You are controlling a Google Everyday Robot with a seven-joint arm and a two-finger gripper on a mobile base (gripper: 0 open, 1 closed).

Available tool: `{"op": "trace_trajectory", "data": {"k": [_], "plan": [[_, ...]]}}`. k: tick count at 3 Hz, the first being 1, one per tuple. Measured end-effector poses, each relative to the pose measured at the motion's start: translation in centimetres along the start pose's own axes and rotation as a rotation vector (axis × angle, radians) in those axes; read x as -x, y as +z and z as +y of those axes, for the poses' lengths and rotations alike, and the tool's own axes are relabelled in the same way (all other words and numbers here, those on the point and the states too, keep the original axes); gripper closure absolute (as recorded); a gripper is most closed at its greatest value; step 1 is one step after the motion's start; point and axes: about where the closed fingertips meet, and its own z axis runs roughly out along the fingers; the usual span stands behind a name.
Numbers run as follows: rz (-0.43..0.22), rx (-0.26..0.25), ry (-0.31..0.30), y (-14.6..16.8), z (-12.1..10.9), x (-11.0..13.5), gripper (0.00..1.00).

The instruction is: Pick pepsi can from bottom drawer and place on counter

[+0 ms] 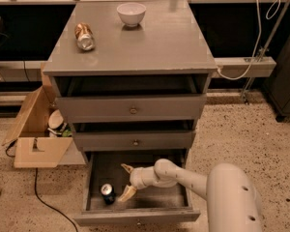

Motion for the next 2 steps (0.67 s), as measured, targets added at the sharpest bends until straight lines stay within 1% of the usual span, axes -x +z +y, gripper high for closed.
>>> {"op": "trace_trajectory", "data": {"k": [1,2], "plan": [[-0.020,0.008,-0.005,2.9,0.2,0.0,0.00],[-0.039,0.015,0.005,5.6,-0.1,-0.8,0.00]]}}
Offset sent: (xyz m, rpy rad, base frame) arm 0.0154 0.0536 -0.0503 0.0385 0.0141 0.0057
